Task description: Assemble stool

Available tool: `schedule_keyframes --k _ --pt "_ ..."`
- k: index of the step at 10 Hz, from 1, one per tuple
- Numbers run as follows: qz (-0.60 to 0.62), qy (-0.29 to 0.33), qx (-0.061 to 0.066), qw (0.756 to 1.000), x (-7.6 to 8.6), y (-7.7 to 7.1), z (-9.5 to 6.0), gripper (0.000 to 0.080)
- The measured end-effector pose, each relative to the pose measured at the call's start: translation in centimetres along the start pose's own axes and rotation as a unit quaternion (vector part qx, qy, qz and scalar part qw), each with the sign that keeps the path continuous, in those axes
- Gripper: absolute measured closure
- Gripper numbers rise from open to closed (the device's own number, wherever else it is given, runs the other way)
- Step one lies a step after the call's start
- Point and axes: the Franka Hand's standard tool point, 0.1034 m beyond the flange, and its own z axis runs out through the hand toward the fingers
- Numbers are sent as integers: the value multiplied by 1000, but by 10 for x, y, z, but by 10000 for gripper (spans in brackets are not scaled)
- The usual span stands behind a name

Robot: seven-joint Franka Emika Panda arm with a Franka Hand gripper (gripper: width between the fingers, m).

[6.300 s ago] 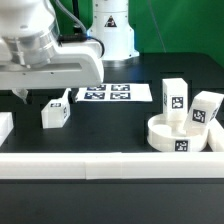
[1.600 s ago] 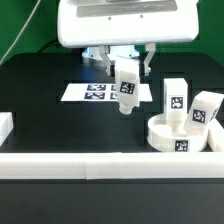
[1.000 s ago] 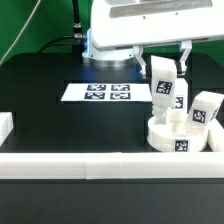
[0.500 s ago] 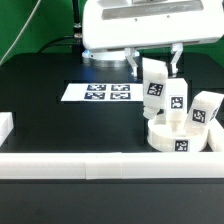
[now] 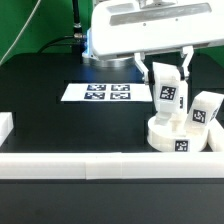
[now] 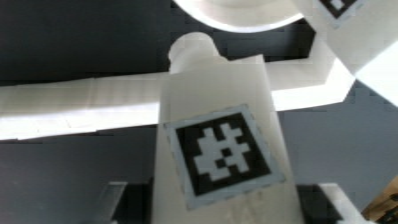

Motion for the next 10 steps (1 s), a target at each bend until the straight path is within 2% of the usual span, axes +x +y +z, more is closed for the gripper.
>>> schedule_keyframes --k 3,5,10 --pt "-2 -5 0 1000 -5 5 1 474" --pt "4 -14 14 1000 -9 -3 0 474" --pt "9 -19 16 1000 -12 1 1 474"
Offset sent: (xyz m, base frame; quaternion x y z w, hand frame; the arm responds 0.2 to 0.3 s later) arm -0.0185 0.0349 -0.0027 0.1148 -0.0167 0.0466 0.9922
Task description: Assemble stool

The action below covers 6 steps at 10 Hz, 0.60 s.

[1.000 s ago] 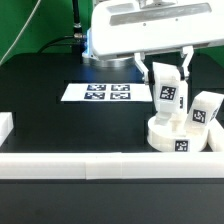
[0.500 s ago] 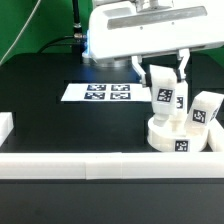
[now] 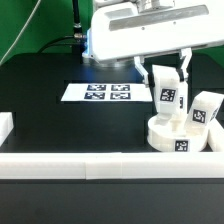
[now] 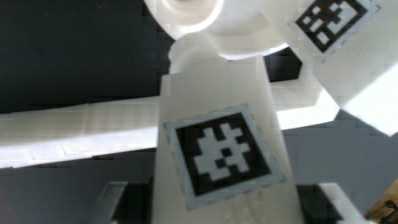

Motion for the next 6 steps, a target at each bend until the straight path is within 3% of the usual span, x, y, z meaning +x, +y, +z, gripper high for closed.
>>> schedule_keyframes --k 4,6 --pt "16 -24 5 1000 -19 10 5 474" --pt "16 -24 6 1000 -19 10 5 474"
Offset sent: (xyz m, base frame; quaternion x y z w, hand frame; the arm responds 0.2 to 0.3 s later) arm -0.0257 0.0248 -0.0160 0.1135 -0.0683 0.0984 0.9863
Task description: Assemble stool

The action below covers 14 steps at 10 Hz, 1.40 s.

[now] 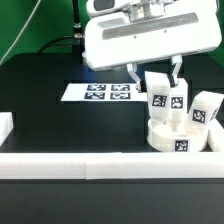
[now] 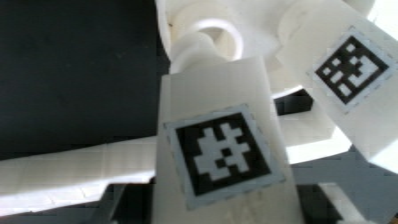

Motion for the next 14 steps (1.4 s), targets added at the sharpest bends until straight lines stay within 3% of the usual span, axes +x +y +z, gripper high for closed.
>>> schedule_keyframes --k 9,14 --pt "-1 2 1 1000 -7 -5 12 474" --pt "-7 53 -17 998 -11 -2 14 474"
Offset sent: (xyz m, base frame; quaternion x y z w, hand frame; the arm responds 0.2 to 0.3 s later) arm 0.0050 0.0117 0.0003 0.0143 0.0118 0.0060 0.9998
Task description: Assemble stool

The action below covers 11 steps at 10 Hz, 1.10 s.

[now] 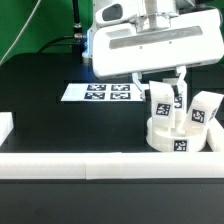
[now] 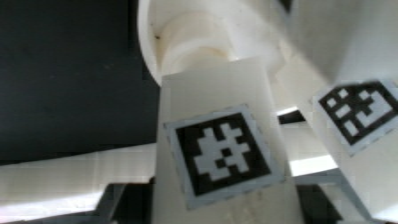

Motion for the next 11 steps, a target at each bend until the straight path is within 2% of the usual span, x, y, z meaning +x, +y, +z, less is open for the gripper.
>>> schedule_keyframes --k 2,3,4,5,6,9,11 --pt "4 14 -3 1000 1 1 0 474" --pt "4 9 -1 1000 0 1 1 394" --pt "4 8 -1 1000 0 1 1 394" --pt "4 0 2 1000 0 0 1 259" --pt "3 -13 8 1000 8 -3 -8 172" --pt "0 -23 13 1000 25 -1 -30 151" --pt "-1 -33 15 999 37 5 -41 150"
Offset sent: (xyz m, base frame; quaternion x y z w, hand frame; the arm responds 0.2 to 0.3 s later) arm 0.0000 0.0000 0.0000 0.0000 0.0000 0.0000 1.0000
